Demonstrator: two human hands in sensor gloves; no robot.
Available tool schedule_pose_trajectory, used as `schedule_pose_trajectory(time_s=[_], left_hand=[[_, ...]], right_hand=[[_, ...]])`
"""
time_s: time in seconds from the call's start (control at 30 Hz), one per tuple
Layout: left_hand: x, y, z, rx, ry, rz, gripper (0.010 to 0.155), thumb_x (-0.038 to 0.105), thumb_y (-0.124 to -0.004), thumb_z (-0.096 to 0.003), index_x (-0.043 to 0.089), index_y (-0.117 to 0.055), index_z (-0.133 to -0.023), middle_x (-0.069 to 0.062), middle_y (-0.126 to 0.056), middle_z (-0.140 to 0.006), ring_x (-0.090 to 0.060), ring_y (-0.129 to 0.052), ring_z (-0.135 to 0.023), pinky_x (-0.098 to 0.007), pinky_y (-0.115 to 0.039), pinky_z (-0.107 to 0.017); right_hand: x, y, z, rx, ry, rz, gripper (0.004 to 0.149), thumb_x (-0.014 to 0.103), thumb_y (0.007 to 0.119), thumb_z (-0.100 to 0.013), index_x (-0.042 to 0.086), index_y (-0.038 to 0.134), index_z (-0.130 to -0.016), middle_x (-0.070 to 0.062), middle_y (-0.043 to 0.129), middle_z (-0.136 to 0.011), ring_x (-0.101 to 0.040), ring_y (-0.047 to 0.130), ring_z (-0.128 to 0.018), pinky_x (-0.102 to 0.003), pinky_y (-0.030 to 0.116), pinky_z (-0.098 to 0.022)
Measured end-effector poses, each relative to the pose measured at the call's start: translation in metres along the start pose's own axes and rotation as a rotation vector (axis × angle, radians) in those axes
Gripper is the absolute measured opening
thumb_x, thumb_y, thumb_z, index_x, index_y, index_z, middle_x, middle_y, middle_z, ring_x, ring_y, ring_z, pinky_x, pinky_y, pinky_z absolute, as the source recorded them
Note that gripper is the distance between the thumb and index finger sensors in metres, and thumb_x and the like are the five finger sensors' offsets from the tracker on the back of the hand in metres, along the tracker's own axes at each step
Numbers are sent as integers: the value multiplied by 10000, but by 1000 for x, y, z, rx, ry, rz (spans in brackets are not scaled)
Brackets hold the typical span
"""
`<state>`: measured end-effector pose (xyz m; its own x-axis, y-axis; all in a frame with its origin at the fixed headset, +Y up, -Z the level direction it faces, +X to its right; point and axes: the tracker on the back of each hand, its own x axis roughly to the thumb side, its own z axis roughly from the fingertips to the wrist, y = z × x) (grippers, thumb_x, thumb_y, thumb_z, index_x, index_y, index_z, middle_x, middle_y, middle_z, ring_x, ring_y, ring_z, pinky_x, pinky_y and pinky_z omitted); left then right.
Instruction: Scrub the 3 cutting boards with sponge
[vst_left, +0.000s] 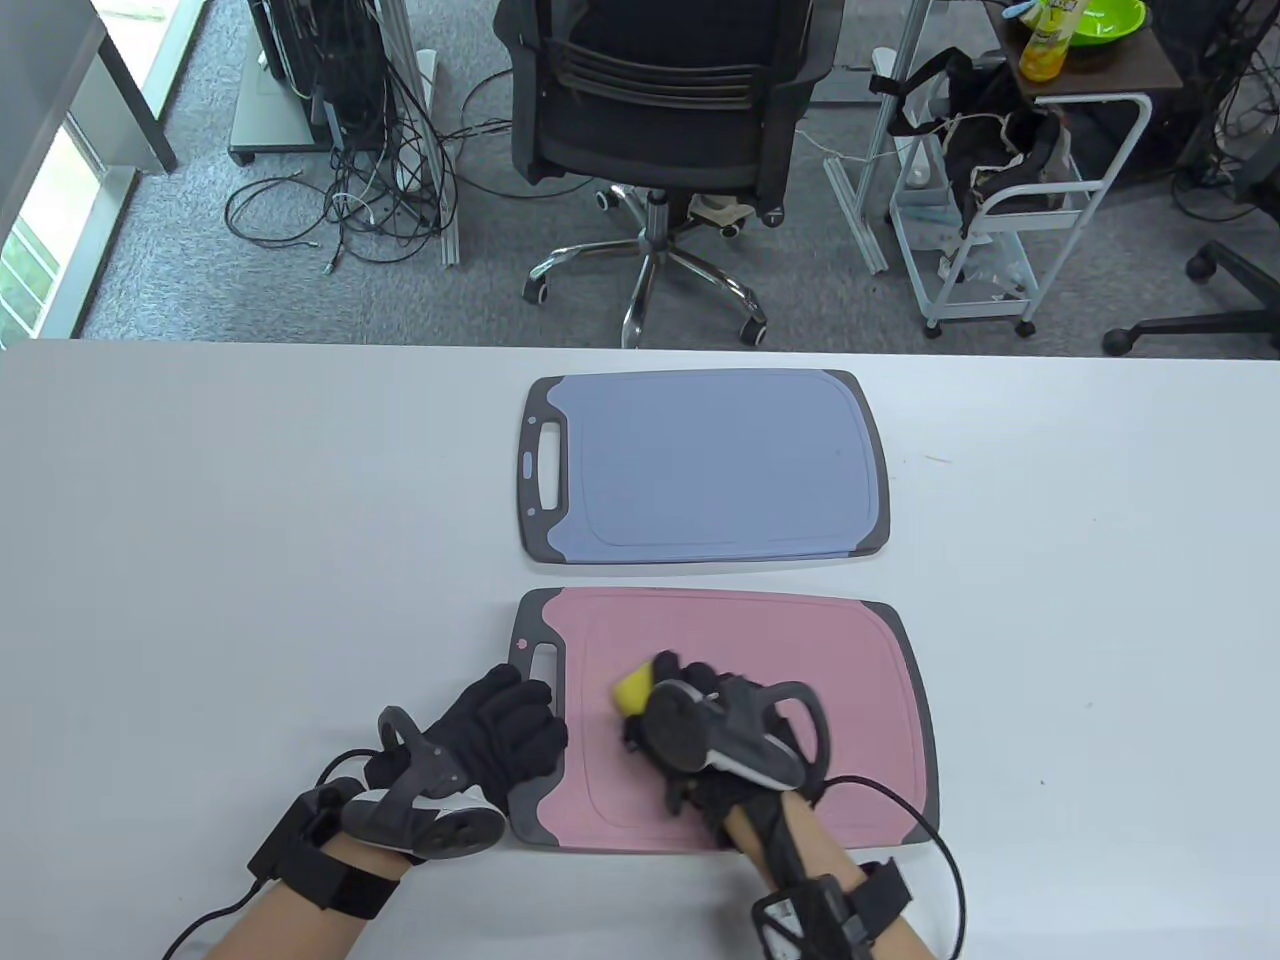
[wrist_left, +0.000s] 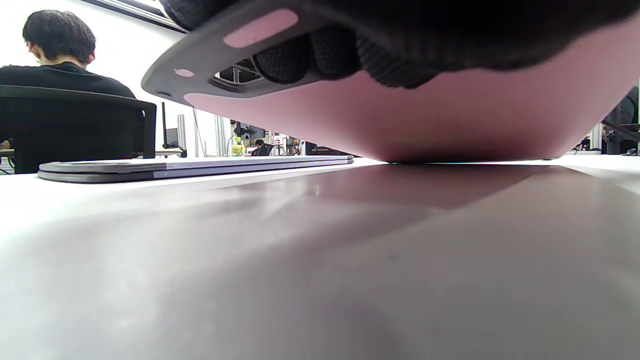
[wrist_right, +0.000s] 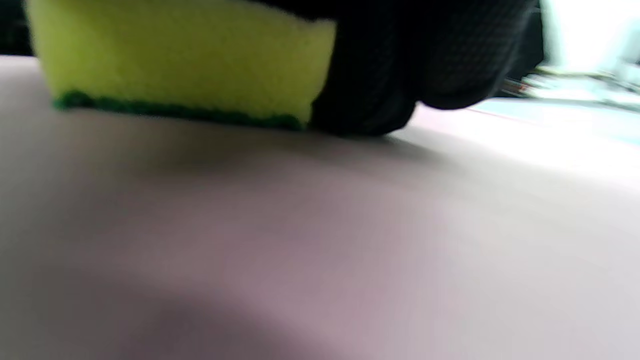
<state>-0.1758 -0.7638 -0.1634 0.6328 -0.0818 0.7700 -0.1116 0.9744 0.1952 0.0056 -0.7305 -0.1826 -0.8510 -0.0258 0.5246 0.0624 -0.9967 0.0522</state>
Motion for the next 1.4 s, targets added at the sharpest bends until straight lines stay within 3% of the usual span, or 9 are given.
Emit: schedule_pose_trajectory(time_s=[0.13,0.4,0.5,0.67,0.83,0.97,1.17,1.3,1.4], left_hand=[[-1,0,1,6,13,15,456,403,-819,-597,296,-580,-970,70,-736,-961,-223,-722,-1044,-556,-569,-797],[-2,0,1,3,15,18,459,404,-816,-599,297,-573,-973,71,-729,-965,-223,-712,-1049,-556,-560,-799],[-2,0,1,1,19,17,460,406,-812,-598,297,-570,-974,72,-726,-966,-221,-709,-1050,-555,-557,-800],[-2,-1,1,-1,21,19,460,404,-809,-598,295,-570,-975,69,-725,-966,-224,-708,-1050,-559,-556,-800],[-2,-1,1,2,19,17,457,404,-813,-598,295,-576,-973,69,-730,-964,-223,-714,-1047,-558,-561,-799],[-2,-1,1,7,18,19,456,404,-815,-599,296,-573,-970,71,-730,-965,-222,-714,-1048,-557,-560,-799],[-2,-1,1,6,16,19,458,408,-815,-598,297,-575,-973,71,-731,-965,-222,-715,-1048,-556,-563,-799],[-2,-1,1,5,16,21,462,407,-814,-597,296,-571,-974,71,-726,-966,-222,-709,-1049,-559,-555,-800],[-2,-1,1,4,16,22,458,406,-807,-602,297,-566,-976,71,-720,-969,-223,-703,-1052,-558,-550,-803]], right_hand=[[-2,-1,2,9,42,78,736,610,589,-516,123,582,-1068,-64,790,-832,-199,898,-590,-422,791,-506],[-193,41,88,133,773,-123,730,581,676,-494,103,641,-1044,-105,812,-807,-245,901,-573,-460,779,-488],[-230,53,120,192,966,-248,726,560,673,-509,72,627,-1044,-127,799,-822,-268,898,-581,-474,768,-489],[-187,36,83,161,759,-91,732,565,669,-508,55,636,-1031,-132,816,-798,-252,909,-564,-458,782,-479],[-30,4,25,25,138,-119,745,580,685,-497,75,632,-1041,-139,809,-789,-252,902,-553,-463,779,-476],[22,-5,21,-25,-18,40,747,590,656,-494,77,637,-1036,-106,827,-791,-230,919,-554,-447,800,-477],[-84,17,44,64,322,-62,735,599,667,-489,124,627,-1049,-87,815,-800,-227,909,-559,-445,790,-479],[-185,43,98,140,755,-54,730,571,662,-498,84,636,-1041,-114,817,-802,-248,908,-560,-460,783,-478],[-216,53,124,153,891,-187,733,569,661,-508,66,629,-1039,-123,818,-800,-250,911,-555,-458,783,-472]])
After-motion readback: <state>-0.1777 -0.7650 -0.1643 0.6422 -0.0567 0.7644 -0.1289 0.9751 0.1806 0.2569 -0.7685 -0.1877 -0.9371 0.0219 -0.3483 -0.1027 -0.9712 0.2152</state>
